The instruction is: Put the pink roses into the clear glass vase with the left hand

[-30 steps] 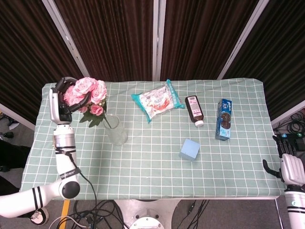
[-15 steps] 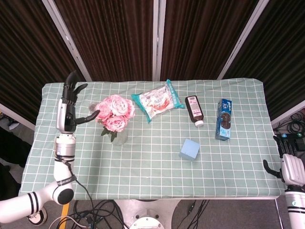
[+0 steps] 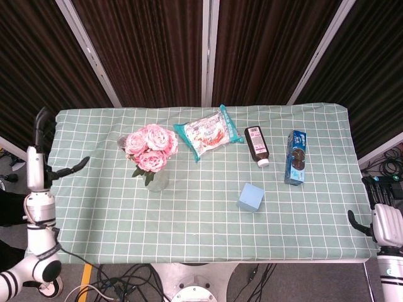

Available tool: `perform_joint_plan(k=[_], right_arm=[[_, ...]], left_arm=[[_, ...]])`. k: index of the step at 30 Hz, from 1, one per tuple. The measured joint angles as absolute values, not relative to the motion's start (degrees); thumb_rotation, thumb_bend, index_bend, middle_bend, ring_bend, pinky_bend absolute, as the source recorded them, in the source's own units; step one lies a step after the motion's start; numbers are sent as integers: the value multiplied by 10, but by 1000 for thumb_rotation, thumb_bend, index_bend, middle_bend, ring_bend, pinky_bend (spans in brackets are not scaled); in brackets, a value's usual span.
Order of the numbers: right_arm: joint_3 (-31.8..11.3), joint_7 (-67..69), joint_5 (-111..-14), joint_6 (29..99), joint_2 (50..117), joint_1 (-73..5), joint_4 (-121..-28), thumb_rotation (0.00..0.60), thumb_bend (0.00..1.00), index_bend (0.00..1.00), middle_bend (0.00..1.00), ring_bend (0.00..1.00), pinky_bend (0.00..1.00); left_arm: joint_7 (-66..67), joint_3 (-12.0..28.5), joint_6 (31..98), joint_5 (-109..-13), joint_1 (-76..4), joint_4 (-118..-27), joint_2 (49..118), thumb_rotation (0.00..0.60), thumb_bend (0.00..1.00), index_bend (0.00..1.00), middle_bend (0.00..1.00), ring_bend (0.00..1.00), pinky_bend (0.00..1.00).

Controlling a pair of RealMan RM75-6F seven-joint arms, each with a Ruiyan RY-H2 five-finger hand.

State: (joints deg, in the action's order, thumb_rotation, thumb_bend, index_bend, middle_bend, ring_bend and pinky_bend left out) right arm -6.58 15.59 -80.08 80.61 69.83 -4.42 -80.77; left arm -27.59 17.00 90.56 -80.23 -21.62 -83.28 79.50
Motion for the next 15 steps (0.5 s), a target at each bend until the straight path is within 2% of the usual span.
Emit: perform_joint_plan(k=[2, 4, 10, 12, 15], right_arm=[[-64, 145, -812, 822, 695, -40, -821, 600, 304, 0, 0, 0, 0], [-61, 140, -821, 833, 695, -36, -831, 600, 302, 0, 0, 0, 0], [-51, 126, -854, 861, 710, -31, -839, 600, 302, 0, 0, 0, 0], [-49, 121, -860, 866, 718, -30, -834, 600, 302, 0, 0, 0, 0], [-48, 120, -863, 872, 724, -29, -828, 600, 302, 0, 0, 0, 0]], left_arm=[[-223, 138, 906, -821, -203, -806, 788, 600, 12, 124, 120, 32, 172], [-153, 107, 905, -836, -187, -787, 780, 600, 0, 124, 150, 43, 184], [25, 11, 893, -847, -115, -795, 747, 600, 0, 124, 138, 44, 198], [52, -11, 890, -847, -89, -809, 735, 600, 0, 124, 137, 44, 197], [58, -20, 886, -843, -70, -822, 725, 600, 0, 124, 137, 44, 193]])
